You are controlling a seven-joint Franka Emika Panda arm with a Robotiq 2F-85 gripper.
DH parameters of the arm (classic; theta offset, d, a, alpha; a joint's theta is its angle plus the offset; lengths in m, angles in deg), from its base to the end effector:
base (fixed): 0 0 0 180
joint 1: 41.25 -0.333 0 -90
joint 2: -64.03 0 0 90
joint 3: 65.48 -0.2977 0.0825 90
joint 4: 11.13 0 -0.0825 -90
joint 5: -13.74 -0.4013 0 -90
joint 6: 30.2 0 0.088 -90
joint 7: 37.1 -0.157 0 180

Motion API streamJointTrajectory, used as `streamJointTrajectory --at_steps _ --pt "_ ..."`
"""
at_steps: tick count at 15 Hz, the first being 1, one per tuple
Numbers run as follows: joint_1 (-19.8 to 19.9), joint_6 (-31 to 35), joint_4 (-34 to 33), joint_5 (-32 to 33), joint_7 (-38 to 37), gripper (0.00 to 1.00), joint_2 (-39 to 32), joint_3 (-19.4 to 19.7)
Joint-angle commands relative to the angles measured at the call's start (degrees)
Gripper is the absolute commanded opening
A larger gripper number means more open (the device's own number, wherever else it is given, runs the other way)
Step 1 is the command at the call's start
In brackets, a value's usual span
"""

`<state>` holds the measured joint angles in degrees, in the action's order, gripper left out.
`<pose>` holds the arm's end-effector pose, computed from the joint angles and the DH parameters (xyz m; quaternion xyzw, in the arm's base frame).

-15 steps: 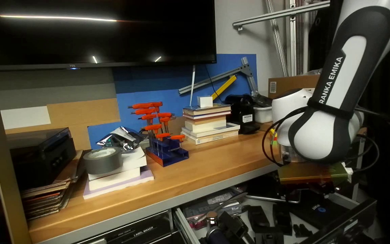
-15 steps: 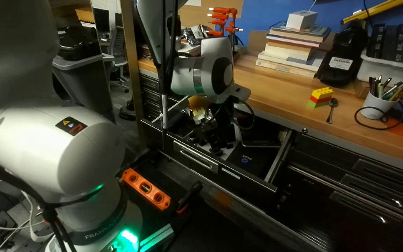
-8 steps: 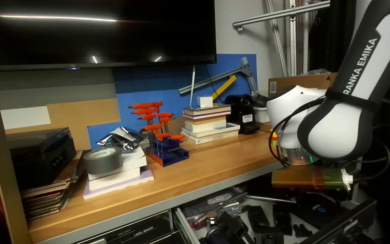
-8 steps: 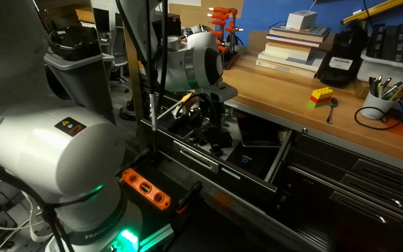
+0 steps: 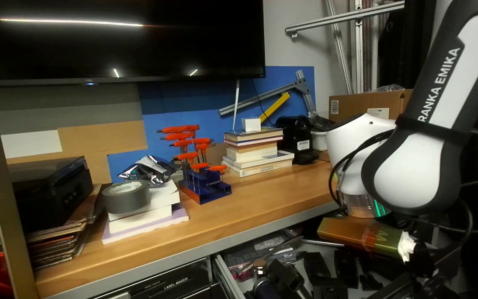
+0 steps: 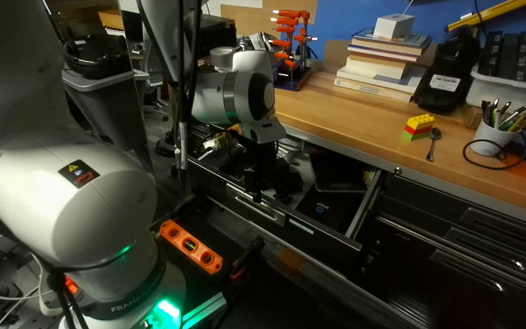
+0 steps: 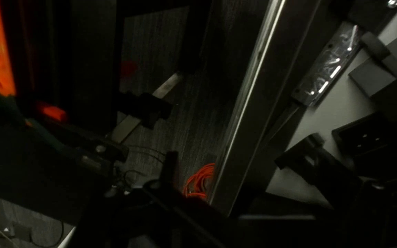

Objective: Put the three black objects in the open drawer then close the drawer

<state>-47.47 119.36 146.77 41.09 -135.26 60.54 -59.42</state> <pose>0.3611 -0.0021 0.0997 0.7960 -0.5882 0.0108 0.1424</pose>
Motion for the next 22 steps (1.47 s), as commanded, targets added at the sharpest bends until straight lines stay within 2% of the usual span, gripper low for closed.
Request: streamJointTrajectory --at_steps 1,6,7,9,13,16,22 --pt "0.97 6.97 -0.08 -4.12 -4.38 1.0 -3.7 -2.19" --pt "-1.28 16.09 -0.02 -4.16 -9.99 1.0 -8.49 0.55" --pt "-0.03 18.24 -0.04 -2.62 -12.35 1.0 -9.23 -0.07" --pt "-0.62 22.23 -0.04 -2.07 -15.31 1.0 -10.44 1.0" --pt "-2.61 27.12 0.0 -0.89 -18.48 1.0 -11.72 3.3" --pt "-4.68 29.51 -1.57 -1.26 -18.64 1.0 -13.2 4.16" --pt "-6.97 29.53 -8.52 -2.55 -17.33 1.0 -17.72 1.63"
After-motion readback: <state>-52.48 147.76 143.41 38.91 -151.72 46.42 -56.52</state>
